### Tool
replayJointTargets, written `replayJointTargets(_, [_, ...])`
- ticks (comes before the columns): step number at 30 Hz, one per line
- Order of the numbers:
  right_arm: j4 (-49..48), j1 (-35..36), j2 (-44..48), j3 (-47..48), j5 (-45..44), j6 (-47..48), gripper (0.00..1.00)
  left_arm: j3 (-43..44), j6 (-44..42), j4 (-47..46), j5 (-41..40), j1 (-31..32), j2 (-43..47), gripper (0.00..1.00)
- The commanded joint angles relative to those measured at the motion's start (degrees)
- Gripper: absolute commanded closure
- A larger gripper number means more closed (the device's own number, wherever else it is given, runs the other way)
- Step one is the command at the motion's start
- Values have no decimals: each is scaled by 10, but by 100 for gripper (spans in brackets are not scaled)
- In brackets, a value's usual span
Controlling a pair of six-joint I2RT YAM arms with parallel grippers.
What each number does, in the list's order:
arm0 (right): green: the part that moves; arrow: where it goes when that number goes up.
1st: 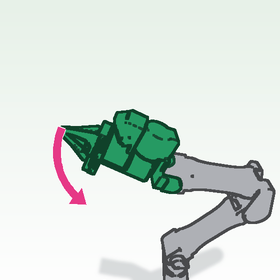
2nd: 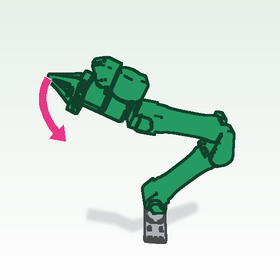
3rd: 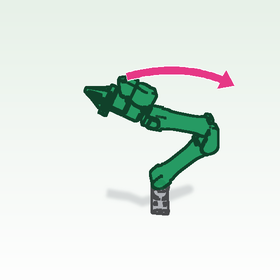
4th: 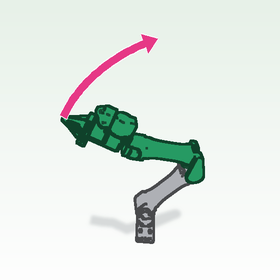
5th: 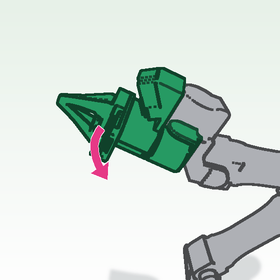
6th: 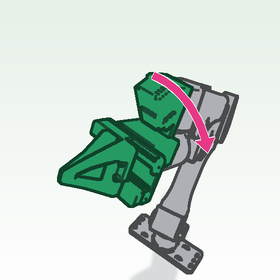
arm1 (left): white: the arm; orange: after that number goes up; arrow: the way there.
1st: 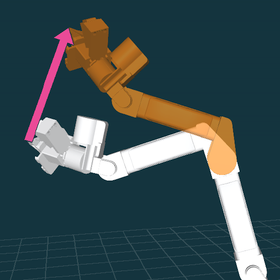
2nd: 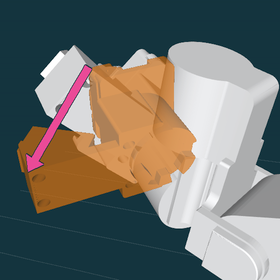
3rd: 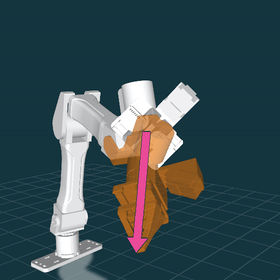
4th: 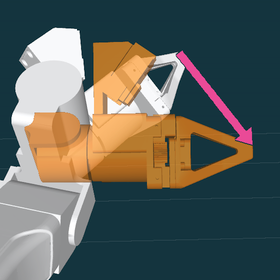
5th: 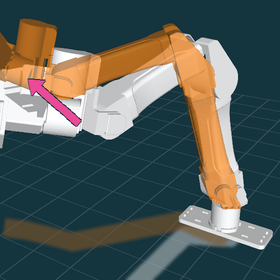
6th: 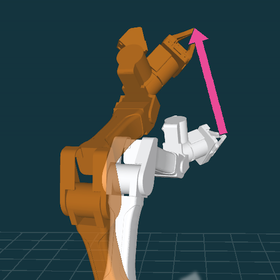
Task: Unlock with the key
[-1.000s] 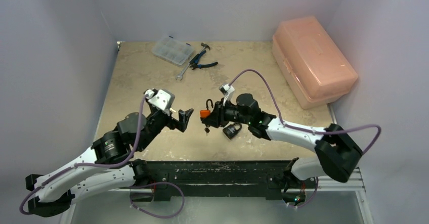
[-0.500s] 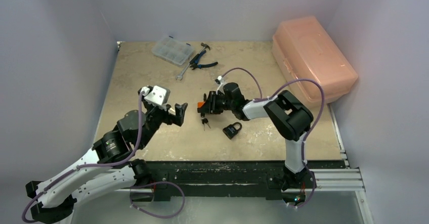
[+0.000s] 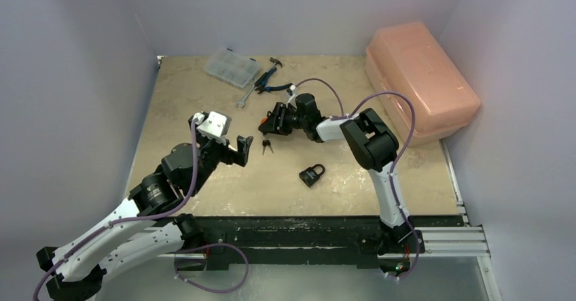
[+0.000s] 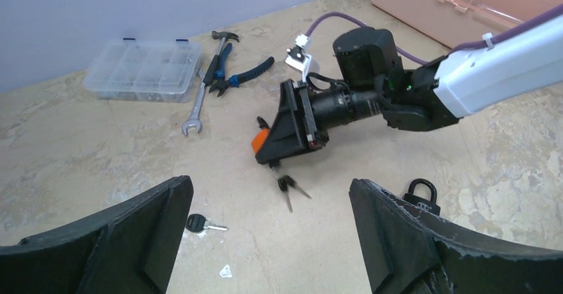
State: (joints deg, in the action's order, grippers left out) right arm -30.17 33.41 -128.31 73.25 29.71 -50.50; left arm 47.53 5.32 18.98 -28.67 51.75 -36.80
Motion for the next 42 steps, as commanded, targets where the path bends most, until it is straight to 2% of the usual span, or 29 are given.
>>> replayJointTargets(1, [42, -13, -24, 75, -5, 3, 39, -6, 1, -29, 15, -7, 4, 4])
replayJointTargets(4, [80, -27, -34, 110, -7, 13, 22, -9, -1, -33, 17, -6, 9, 4])
replayJointTargets(6, [92, -36, -24, 106, -14, 15, 19, -10, -2, -34, 17, -7, 11, 4])
replayJointTargets(19, [96, -53, 108, -9, -44, 83, 24, -12, -7, -38, 24, -15, 4, 4])
replayJointTargets(24, [152, -51, 176, -35, -104, 134, 24, -17, -10, -42, 15, -15, 2, 3])
replayJointTargets(27, [209, -46, 217, -47, -154, 133, 22, -19, -12, -45, 12, -15, 2, 1])
replayJointTargets(30, [297, -40, 252, -49, -235, 122, 18, -20, -12, -45, 12, -16, 0, 1])
replayJointTargets(35, [369, -16, 348, -120, -356, 74, 2, -20, -13, -44, 12, -16, -7, 1])
replayJointTargets(42, [505, 29, 454, -187, -454, -62, 1, -17, -11, -40, 8, -16, -9, 1])
